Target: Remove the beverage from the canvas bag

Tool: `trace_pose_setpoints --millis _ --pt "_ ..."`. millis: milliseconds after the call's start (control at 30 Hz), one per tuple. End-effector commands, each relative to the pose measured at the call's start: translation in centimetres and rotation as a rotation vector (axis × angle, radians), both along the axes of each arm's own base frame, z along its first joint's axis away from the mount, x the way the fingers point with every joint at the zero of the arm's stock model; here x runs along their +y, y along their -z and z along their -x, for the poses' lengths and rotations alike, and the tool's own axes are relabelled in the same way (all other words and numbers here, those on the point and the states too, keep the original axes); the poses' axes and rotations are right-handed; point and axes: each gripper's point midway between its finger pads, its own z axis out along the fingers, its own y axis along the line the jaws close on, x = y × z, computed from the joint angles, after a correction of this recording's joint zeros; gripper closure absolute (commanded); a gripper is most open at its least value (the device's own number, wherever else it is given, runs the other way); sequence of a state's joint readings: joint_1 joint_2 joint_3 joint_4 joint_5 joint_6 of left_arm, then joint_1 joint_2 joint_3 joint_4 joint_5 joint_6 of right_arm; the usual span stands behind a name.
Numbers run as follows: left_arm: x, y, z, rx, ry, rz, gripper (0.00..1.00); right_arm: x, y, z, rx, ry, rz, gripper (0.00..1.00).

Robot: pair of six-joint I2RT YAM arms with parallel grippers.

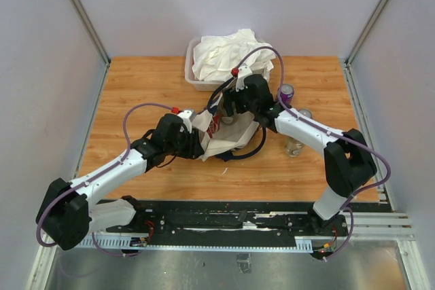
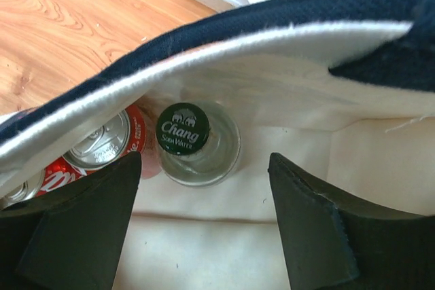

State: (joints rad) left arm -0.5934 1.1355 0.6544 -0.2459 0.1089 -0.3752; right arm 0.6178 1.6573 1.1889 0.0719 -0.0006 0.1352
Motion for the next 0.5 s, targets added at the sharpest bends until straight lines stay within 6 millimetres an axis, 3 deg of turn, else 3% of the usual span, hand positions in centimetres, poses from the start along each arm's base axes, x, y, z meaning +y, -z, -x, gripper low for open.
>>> trace_pose_setpoints --millis 0,267,400,467 --pt "0.8 0.4 -0.1 -0.010 -0.034 -0.032 0.56 1.5 -2.3 -1.8 -0.082 0.006 -0.073 0.25" --pt "0.6 0.6 -0.3 -0.005 -0.027 -0.034 0.56 2.6 -0.9 -3.0 -0.061 0.003 -0.076 0.33" --pt "0.6 0.7 -0.3 -0.003 -0.026 -0.034 0.56 2.9 -0.1 -3.1 -0.045 -0.002 -0.071 0.43" --pt "0.6 0.6 -0.3 -0.004 -0.028 -0.032 0.56 3.0 0.1 -3.1 -0.038 -0.007 -0.068 0.53"
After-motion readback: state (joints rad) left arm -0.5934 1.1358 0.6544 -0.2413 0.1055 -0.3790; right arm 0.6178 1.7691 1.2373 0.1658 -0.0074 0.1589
